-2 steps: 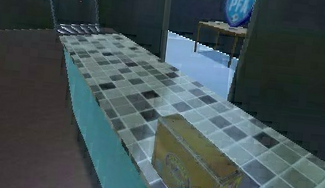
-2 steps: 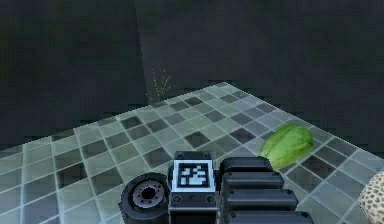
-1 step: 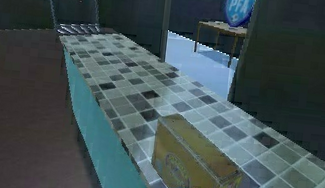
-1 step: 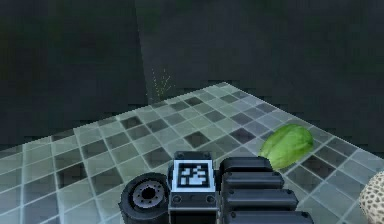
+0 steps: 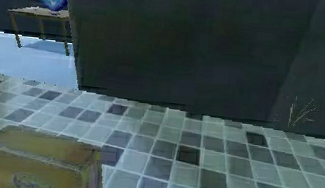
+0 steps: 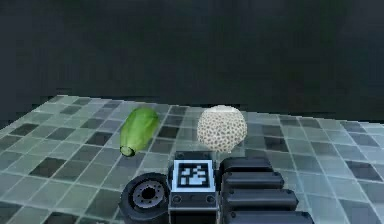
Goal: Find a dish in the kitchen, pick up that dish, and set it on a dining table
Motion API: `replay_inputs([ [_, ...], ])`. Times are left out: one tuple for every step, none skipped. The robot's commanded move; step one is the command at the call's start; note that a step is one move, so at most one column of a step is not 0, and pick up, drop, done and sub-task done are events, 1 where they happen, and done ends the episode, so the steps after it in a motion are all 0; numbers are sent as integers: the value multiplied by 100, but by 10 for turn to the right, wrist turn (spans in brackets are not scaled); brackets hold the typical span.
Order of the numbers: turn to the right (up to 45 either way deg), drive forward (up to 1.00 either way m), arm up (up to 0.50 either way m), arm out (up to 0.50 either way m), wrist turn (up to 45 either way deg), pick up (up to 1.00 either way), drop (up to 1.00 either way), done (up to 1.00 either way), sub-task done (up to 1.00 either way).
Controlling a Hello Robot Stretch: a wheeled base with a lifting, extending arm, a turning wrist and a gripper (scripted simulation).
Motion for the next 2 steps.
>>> replay_inputs([
  [-450, 0, 0, 0, 0, 0, 0, 0, 0],
  [-450, 0, 0, 0, 0, 0, 0, 0, 0],
])
